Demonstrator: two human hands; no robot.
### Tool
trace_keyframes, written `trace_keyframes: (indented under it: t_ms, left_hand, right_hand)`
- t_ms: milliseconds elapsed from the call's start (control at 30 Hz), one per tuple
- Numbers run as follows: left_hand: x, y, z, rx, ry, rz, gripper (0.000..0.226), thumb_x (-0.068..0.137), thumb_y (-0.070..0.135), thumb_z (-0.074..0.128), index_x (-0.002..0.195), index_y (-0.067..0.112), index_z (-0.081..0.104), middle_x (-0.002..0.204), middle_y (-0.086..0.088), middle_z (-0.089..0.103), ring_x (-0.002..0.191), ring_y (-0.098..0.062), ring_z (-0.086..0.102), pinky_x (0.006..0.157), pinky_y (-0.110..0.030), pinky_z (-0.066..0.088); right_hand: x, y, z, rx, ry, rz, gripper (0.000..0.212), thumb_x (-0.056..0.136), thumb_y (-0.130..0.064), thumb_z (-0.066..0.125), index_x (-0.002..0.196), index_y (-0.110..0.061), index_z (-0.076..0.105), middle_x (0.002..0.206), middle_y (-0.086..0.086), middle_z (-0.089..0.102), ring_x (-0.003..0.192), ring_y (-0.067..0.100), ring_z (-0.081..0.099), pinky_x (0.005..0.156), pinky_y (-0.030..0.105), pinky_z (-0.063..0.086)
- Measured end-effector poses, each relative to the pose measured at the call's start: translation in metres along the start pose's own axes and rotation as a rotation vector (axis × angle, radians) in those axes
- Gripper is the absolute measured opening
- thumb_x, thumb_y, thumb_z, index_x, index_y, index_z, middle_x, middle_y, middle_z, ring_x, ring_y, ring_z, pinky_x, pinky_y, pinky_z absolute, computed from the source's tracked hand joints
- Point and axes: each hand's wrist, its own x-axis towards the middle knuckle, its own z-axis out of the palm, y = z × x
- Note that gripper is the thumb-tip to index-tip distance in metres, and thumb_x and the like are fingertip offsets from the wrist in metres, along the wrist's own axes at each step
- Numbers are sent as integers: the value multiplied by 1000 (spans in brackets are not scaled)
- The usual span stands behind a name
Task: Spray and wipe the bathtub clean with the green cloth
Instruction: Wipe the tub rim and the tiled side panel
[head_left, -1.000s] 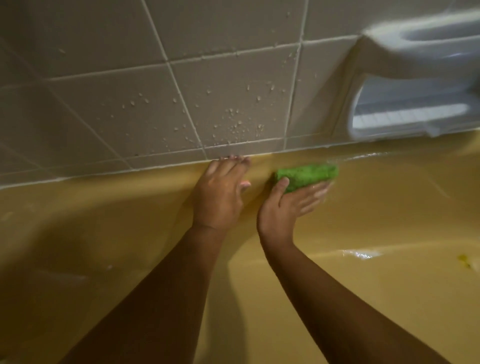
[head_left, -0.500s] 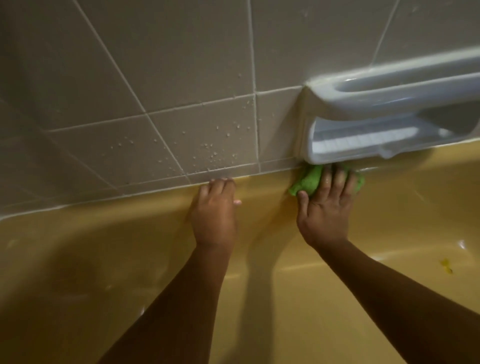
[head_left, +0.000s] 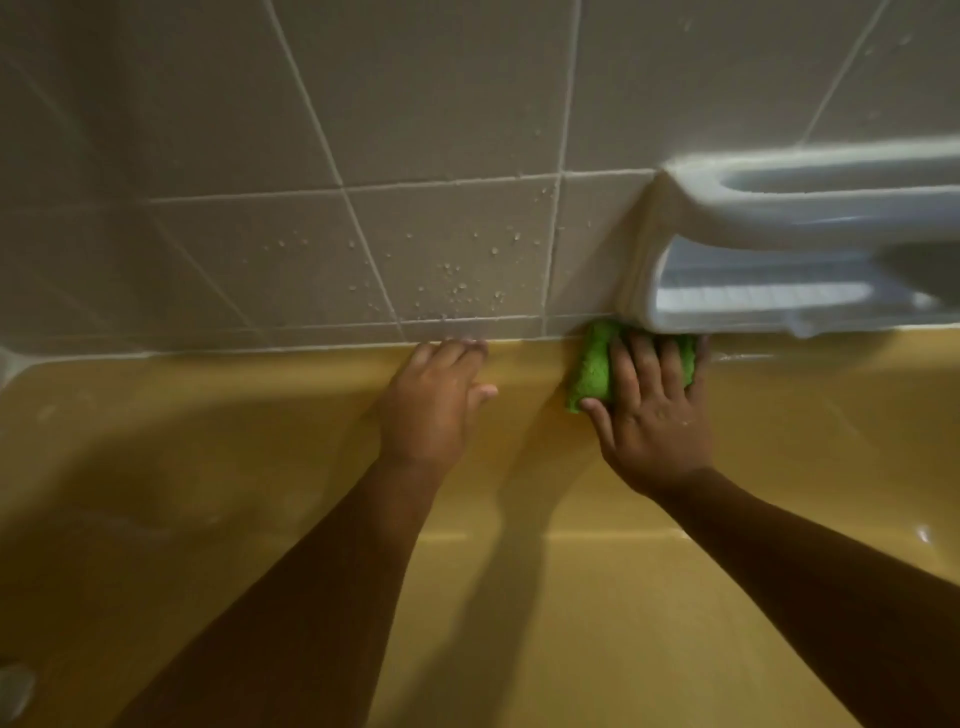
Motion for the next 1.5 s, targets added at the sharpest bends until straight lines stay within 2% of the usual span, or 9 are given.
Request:
trace_keyframes:
  t_ms: [233, 600, 800, 900, 1000, 1100, 1200, 1400, 1500]
  left_hand:
    - [-22, -75, -14, 28, 10, -25, 57, 87, 33, 79, 137, 11, 64, 124, -5, 69, 106, -28, 60, 84, -36, 54]
    - [-75, -221, -61, 154, -55, -107, 56, 93, 31, 73, 143, 10, 58, 133, -8, 65, 116, -30, 59, 92, -39, 52]
    - [-110, -285, -97, 145, -108, -203, 54, 93, 20, 67, 146, 14, 56, 141, -7, 61, 127, -31, 55, 115, -49, 40]
    - [-142, -298, -119, 99, 30, -362, 43, 93, 13, 66, 136, 13, 63, 130, -9, 65, 119, -31, 56, 107, -47, 46]
    - [-152, -300, -134, 103, 100, -729, 46, 97, 16, 63, 142, 11, 54, 140, -14, 58, 131, -33, 52, 110, -50, 46]
    - [-152, -299, -140, 31, 0, -905, 49, 103, 26, 58, 147, 5, 49, 146, -17, 55, 137, -34, 50, 110, -46, 46]
    - [-146, -305, -153, 44, -169, -934, 50, 106, 35, 53, 147, 7, 47, 148, -13, 54, 140, -30, 48, 109, -41, 41]
    - [-145, -342, -186, 78, -533, -786, 65, 99, 44, 63, 153, 17, 40, 146, -9, 58, 126, -33, 60, 101, -39, 46]
    - [-152, -357, -198, 18, -579, -755, 77, 93, 49, 72, 155, 20, 36, 132, -10, 67, 119, -34, 63, 99, -41, 51]
  right_hand:
    - [14, -57, 9, -4, 15, -37, 73, 101, -51, 50, 156, -4, 35, 155, 21, 37, 146, 48, 29, 120, 74, 10]
    - [63, -247, 19, 98, 16, -221, 69, 104, -49, 51, 156, -4, 39, 155, 21, 42, 144, 45, 30, 122, 71, 6]
    - [93, -361, 14, 226, -73, -307, 67, 107, -50, 43, 157, -6, 37, 156, 17, 41, 145, 41, 33, 124, 66, 4]
    - [111, -418, 6, 309, -154, -370, 66, 106, -54, 37, 154, -7, 41, 152, 15, 45, 139, 39, 40, 123, 63, 12]
    - [126, -443, 0, 412, -158, -423, 59, 102, -51, 42, 142, -9, 52, 138, 15, 57, 123, 38, 52, 109, 59, 35]
    - [144, -450, -11, 543, -134, -292, 49, 101, -46, 48, 132, -10, 56, 122, 16, 62, 106, 39, 56, 91, 52, 44]
    - [157, -470, -19, 612, -149, -128, 50, 104, -46, 47, 141, -14, 51, 128, 14, 61, 111, 36, 54, 94, 52, 45]
    - [136, -528, -18, 481, -305, -479, 56, 104, -57, 31, 155, -35, 41, 154, 1, 48, 140, 32, 41, 118, 56, 25]
    - [148, -516, -9, 433, -300, -562, 59, 104, -59, 26, 156, -34, 40, 157, 4, 46, 142, 32, 39, 119, 54, 25]
